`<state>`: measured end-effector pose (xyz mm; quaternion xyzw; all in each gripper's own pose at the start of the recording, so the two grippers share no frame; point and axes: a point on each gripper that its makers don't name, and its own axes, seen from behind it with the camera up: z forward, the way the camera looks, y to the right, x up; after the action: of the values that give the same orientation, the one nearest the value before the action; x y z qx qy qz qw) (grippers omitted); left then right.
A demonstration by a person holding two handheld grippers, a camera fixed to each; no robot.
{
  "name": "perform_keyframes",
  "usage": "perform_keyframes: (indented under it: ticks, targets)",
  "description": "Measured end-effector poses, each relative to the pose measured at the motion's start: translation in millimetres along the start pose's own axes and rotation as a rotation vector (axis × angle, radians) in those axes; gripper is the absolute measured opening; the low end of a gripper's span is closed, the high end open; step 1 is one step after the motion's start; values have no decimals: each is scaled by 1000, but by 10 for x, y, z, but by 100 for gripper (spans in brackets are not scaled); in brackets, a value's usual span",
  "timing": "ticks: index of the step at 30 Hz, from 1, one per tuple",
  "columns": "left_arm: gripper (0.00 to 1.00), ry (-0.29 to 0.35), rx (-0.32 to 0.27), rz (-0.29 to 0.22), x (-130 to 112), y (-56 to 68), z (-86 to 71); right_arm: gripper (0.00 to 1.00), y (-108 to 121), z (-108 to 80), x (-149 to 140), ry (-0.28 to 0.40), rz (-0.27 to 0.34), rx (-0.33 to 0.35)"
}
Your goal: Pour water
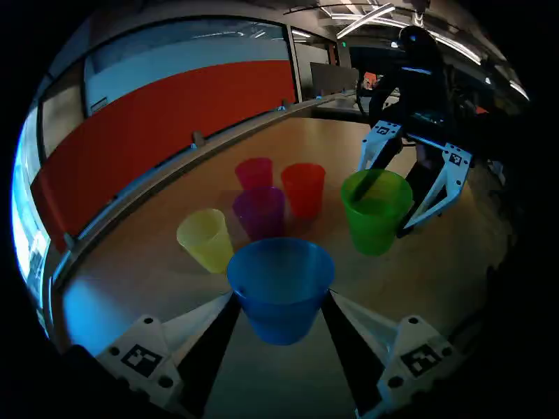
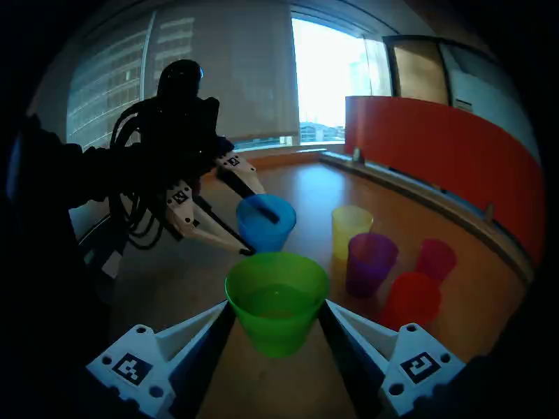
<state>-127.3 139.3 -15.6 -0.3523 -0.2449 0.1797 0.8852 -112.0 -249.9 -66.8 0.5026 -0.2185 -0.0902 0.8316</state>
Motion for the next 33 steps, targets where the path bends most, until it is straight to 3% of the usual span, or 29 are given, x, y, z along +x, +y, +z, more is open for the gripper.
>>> perform_keyframes:
  ticks: [16,33]
  targets:
    - [81,-61,-22,28,-79,5,152,88,167,62,-168,-84,-12,-24]
    - [81,-112,-36,58,-190,32,220,88,179,143,-201,-115,-20,-19]
